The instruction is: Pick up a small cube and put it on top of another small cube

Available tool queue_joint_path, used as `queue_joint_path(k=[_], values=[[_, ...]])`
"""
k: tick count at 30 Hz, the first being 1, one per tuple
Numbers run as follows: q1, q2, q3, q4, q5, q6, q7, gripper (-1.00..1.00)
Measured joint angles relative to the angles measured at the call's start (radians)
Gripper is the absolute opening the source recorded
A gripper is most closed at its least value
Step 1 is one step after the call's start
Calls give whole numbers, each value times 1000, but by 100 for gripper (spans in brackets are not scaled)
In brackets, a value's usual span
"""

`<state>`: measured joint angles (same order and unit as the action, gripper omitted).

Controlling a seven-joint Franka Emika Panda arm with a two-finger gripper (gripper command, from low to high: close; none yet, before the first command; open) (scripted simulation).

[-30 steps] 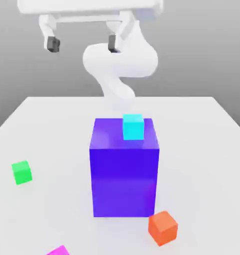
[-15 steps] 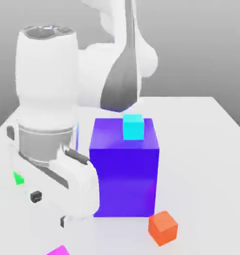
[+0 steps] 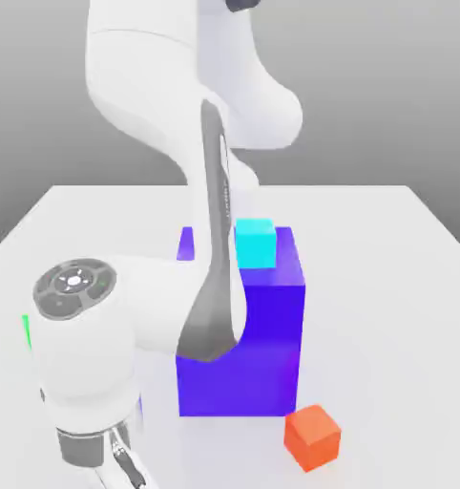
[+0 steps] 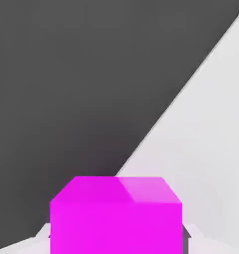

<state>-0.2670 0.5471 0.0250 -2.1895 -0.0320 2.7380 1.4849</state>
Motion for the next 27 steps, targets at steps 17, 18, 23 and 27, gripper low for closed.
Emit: queue_joint_path(k=[17,18,23,27], values=[[-317,-491,-207,-411,42,-84,-209,-100],[-352,-520,-220,-442,33,-81,-217,-100],[-458,-620,-286,-574,-13,-45,-246,-100],[-458,-499,-273,-580,69,79,-309,-100]])
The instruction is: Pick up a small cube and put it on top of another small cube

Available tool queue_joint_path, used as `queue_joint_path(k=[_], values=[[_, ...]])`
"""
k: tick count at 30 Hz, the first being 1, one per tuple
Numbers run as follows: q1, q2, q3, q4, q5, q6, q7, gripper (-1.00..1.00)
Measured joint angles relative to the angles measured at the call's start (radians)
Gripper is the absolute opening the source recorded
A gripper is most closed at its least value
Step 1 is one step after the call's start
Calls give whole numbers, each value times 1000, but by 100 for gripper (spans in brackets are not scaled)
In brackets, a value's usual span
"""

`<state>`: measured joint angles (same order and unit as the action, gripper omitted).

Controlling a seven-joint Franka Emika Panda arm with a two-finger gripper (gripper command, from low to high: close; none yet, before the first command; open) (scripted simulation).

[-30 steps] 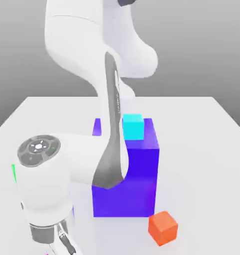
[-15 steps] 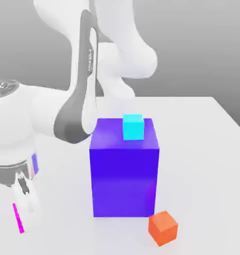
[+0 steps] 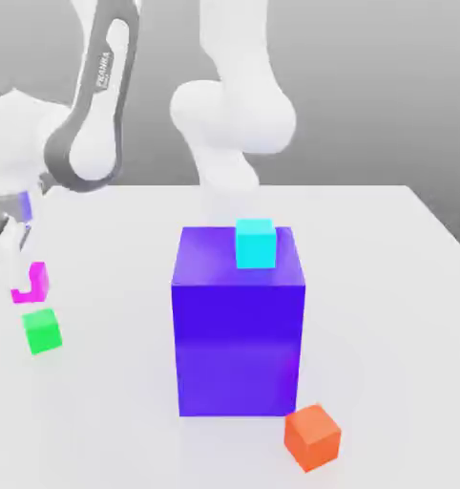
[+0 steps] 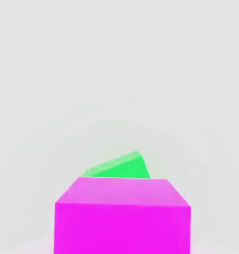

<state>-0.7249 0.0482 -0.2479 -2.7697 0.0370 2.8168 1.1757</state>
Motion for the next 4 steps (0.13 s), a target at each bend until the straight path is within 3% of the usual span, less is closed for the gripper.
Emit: queue_joint_path(k=[1,2,4], values=[[-8,36,16,2,31,33,-23,-100],[-11,64,24,3,57,59,-42,100],[-11,64,24,3,57,59,-42,100]])
